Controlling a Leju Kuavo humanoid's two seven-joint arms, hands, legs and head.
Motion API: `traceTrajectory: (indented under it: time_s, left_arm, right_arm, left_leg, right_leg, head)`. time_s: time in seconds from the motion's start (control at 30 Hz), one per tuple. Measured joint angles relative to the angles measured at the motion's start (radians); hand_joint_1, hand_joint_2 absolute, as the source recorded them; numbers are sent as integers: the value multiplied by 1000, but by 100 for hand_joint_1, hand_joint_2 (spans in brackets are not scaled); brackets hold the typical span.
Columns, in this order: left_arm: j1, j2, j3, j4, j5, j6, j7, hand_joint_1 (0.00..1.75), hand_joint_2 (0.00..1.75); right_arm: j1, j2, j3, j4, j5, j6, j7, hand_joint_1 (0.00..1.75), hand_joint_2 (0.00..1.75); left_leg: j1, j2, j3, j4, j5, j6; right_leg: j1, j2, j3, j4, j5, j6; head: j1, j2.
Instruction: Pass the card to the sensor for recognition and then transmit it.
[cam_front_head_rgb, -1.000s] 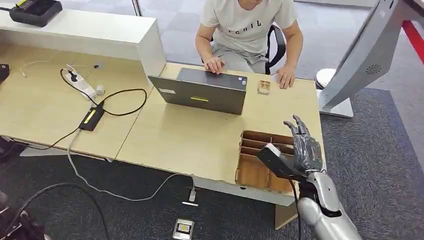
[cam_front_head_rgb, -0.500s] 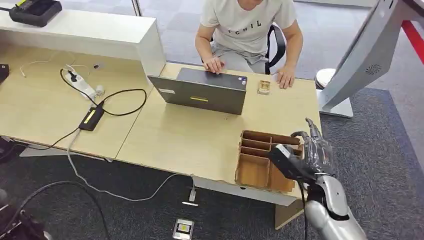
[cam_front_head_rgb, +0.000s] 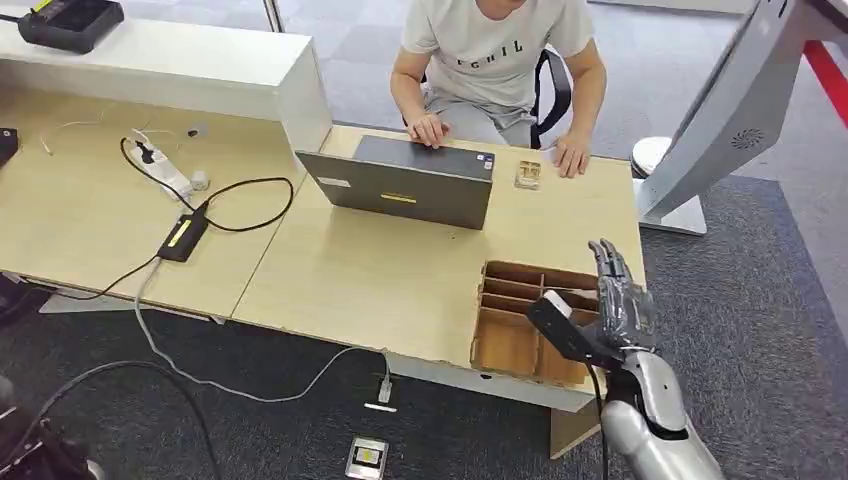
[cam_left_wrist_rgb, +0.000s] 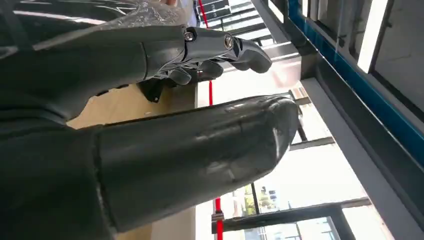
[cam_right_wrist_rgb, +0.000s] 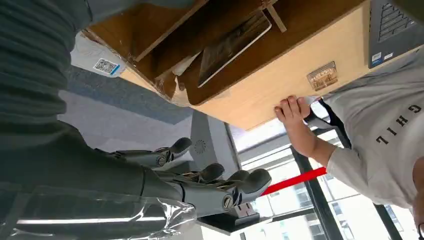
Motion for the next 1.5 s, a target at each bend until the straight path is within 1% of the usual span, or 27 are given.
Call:
traceTrajectory:
  time_s: [0.1, 0.17, 0.23, 0.3, 0.37, 0.53, 0.57, 0.6, 0.63, 0.67, 0.7, 1.0, 1.07, 1.1, 1.13, 1.17, 1.2, 1.23, 1.3, 1.47, 1.5]
  left_arm:
    - [0, 0, 0, 0, 0, 0, 0, 0, 0]
    - [0, 2, 0, 0, 1, 0, 2, 0, 0]
    - [-1, 5, 0, 0, 4, 0, 3, 0, 0]
    - [-3, 6, 0, 0, 6, 0, 3, 0, 0]
    - [-6, 9, -1, 1, 8, 0, 4, 0, 0]
    - [-14, 11, -2, 1, 7, 0, 4, 0, 0]
    - [-15, 11, -2, 1, 7, 0, 4, 0, 0]
    - [-16, 11, -2, 1, 7, 0, 4, 0, 0]
    - [-16, 11, -2, 2, 7, 0, 4, 0, 0]
    - [-16, 12, -3, 2, 7, 0, 4, 0, 0]
    - [-16, 13, -3, 2, 7, 0, 4, 0, 0]
    - [-18, 16, -3, 2, -3, 0, 15, 0, 0]
    - [-18, 16, -3, 2, -3, 0, 15, 0, 0]
    - [-18, 17, -4, 2, -3, 0, 15, 0, 0]
    - [-18, 17, -4, 2, -4, 0, 15, 0, 0]
    - [-18, 18, -4, 2, -7, 0, 19, 0, 0]
    - [-18, 18, -5, 2, -10, 0, 22, 0, 0]
    - [-18, 18, -5, 2, -11, 0, 24, 0, 0]
    - [-19, 19, -8, 2, -13, 0, 24, 0, 0]
    - [-23, 19, -10, 4, -18, 0, 26, 0, 0]
    - [-23, 19, -10, 4, -18, 0, 26, 0, 0]
  right_arm:
    - [-2, 4, 0, 9, 0, 0, -2, 0, 175]
    - [-3, 5, 0, 14, 1, 0, -2, 3, 175]
    - [-4, 6, 0, 19, 3, 0, -2, 10, 175]
    - [-5, 8, 0, 25, 5, 0, -2, 26, 175]
    - [-7, 11, 0, 30, 7, -1, -2, 35, 175]
    - [-11, 21, 1, 47, 14, -6, -2, 37, 175]
    - [-11, 23, 2, 48, 14, -6, -2, 45, 175]
    - [-12, 24, 2, 52, 14, -6, -2, 73, 175]
    - [-13, 25, 2, 55, 15, -6, -2, 115, 175]
    - [-14, 27, 2, 58, 15, -6, -2, 147, 175]
    - [-14, 28, 2, 59, 15, -6, -2, 154, 175]
    - [-21, 42, 4, 79, 23, -6, -12, 155, 175]
    - [-23, 44, 4, 81, 23, -6, -12, 154, 175]
    - [-24, 45, 4, 82, 23, -7, -12, 150, 175]
    - [-26, 45, 4, 84, 23, -7, -12, 152, 175]
    - [-26, 47, 4, 86, 26, -8, -14, 148, 175]
    - [-27, 48, 4, 87, 26, -8, -14, 148, 175]
    - [-27, 49, 4, 90, 29, -8, -15, 152, 175]
    - [-29, 53, 5, 95, 32, -9, -16, 154, 175]
    - [-34, 60, 4, 110, 43, -11, -27, 152, 175]
    - [-35, 61, 4, 112, 43, -12, -28, 157, 175]
  left_leg:
    - [0, 0, 0, 0, 0, 0]
    - [0, 0, 0, 0, 0, 0]
    - [0, 0, 0, 0, 0, 0]
    - [0, 0, 0, 0, 0, 0]
    - [0, 0, 0, 0, 0, 0]
    - [0, 0, 0, 0, 0, 0]
    - [0, 0, 0, 0, 0, 0]
    - [0, 0, 0, 0, 0, 0]
    - [0, 0, 0, 0, 0, 0]
    - [0, 0, 0, 0, 0, 0]
    - [0, 0, 0, 0, 0, 0]
    - [0, 0, 0, 0, 0, 0]
    - [0, 0, 0, 0, 0, 0]
    - [0, 0, 0, 0, 0, 0]
    - [0, 0, 0, 0, 0, 0]
    - [0, 0, 0, 0, 0, 0]
    - [0, 0, 0, 0, 0, 0]
    - [0, 0, 0, 0, 0, 0]
    - [0, 0, 0, 0, 0, 0]
    - [0, 0, 1, 0, 0, 0]
    - [0, 0, 1, 0, 0, 0]
  right_leg:
    - [0, 0, 0, 0, 0, 0]
    - [0, 0, 0, 0, 0, 0]
    - [0, 0, 0, 0, 0, 0]
    - [0, 0, 0, 0, 0, 0]
    - [0, 0, 0, 0, 0, 0]
    - [0, 0, 0, 0, 0, 0]
    - [0, 0, 0, 0, 0, 0]
    - [0, 0, 0, 0, 0, 0]
    - [0, 0, 0, 0, 0, 0]
    - [0, 0, 0, 0, 0, 0]
    - [0, 0, 0, 0, 0, 0]
    - [0, 0, 0, 0, 0, 0]
    - [0, 0, 0, 0, 0, 0]
    - [0, 0, 0, 0, 0, 0]
    - [0, 0, 0, 0, 0, 0]
    - [0, 0, 0, 0, 0, 0]
    - [0, 0, 0, 0, 0, 0]
    - [0, 0, 0, 0, 0, 0]
    - [0, 0, 0, 0, 0, 0]
    - [0, 0, 0, 0, 0, 0]
    - [0, 0, 0, 0, 0, 0]
  head:
    - [0, 0]
    - [0, 0]
    - [0, 0]
    - [0, 0]
    - [0, 0]
    - [0, 0]
    - [0, 0]
    - [0, 0]
    - [0, 0]
    - [0, 0]
    - [0, 0]
    - [0, 0]
    - [0, 0]
    - [0, 0]
    - [0, 0]
    - [0, 0]
    - [0, 0]
    - [0, 0]
    - [0, 0]
    - [0, 0]
    - [0, 0]
